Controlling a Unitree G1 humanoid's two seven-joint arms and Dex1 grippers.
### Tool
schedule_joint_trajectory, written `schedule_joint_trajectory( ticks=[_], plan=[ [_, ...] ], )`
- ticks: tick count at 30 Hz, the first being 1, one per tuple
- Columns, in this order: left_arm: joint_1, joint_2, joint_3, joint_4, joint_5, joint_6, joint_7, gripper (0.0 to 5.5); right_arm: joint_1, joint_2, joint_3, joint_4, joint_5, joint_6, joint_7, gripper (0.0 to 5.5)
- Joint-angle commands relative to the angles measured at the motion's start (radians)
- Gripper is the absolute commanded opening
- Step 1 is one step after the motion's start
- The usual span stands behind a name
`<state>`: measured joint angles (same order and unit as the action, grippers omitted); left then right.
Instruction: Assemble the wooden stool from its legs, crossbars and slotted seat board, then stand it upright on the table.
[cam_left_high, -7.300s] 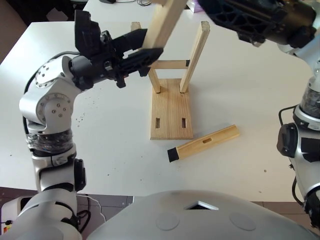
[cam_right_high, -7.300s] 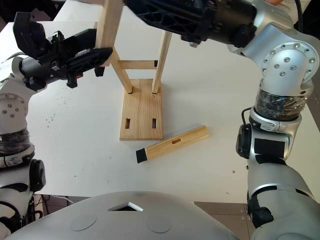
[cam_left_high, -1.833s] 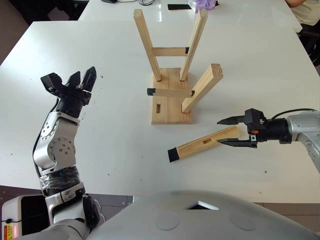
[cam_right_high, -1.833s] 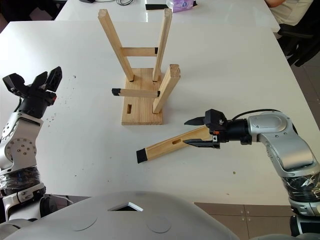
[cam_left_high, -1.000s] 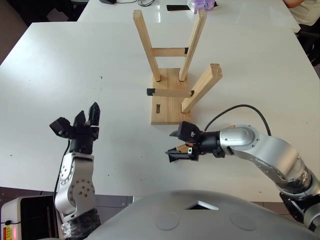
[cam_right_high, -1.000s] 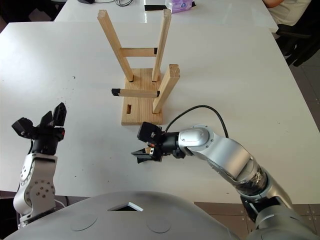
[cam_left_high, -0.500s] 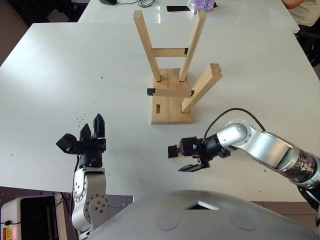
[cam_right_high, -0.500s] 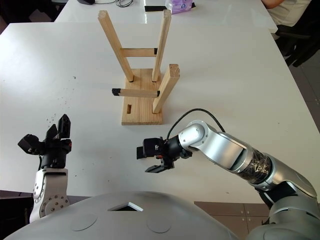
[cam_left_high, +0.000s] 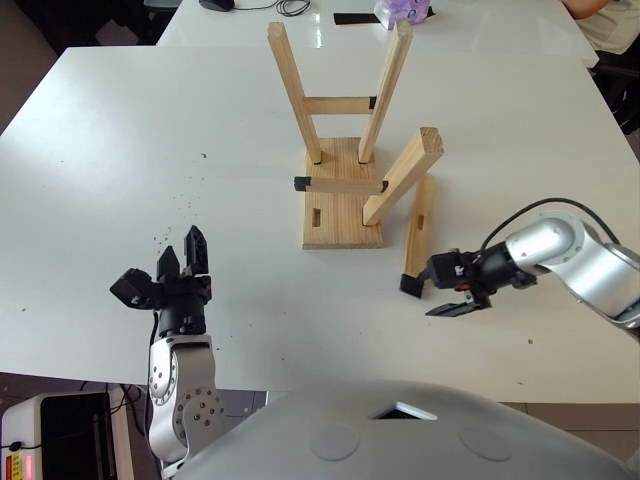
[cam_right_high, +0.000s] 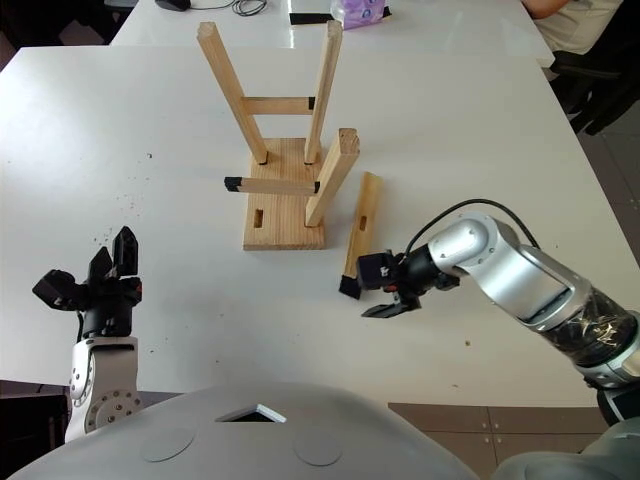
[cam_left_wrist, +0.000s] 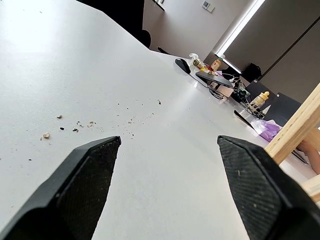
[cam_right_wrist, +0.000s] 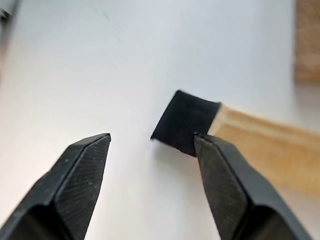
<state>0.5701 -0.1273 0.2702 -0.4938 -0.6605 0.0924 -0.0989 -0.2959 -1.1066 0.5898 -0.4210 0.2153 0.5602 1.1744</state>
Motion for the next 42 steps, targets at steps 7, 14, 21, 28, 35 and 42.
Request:
schedule_joint_trajectory(
  ticks=[7, 14, 21, 28, 35, 42],
  plan=[
    [-0.079, 0.020, 0.022, 0.071, -0.007, -0.014, 0.021, 3.61, 0.045, 0.112, -0.308, 0.082, 0.135, 0.292, -0.147, 3.05],
    [-0.202, 0.106, 0.062, 0.158, -0.025, 0.030, 0.005, 3.61, 0.094, 0.393, -0.496, 0.139, 0.108, 0.421, -0.539, 3.05],
    [-0.326, 0.169, 0.087, 0.260, -0.022, 0.051, -0.014, 3.61, 0.175, 0.571, -0.582, 0.201, 0.108, 0.433, -0.710, 3.05],
    [-0.369, 0.180, 0.102, 0.308, -0.016, 0.048, -0.034, 3.61, 0.200, 0.620, -0.655, 0.139, 0.142, 0.437, -0.747, 3.05],
    [-0.399, 0.187, 0.109, 0.347, -0.008, 0.044, -0.052, 3.61, 0.195, 0.675, -0.637, 0.070, 0.163, 0.473, -0.780, 3.05],
    [-0.438, 0.208, 0.116, 0.381, -0.002, 0.052, -0.068, 3.61, 0.245, 0.714, -0.566, 0.087, 0.121, 0.471, -0.837, 3.05]
  ],
)
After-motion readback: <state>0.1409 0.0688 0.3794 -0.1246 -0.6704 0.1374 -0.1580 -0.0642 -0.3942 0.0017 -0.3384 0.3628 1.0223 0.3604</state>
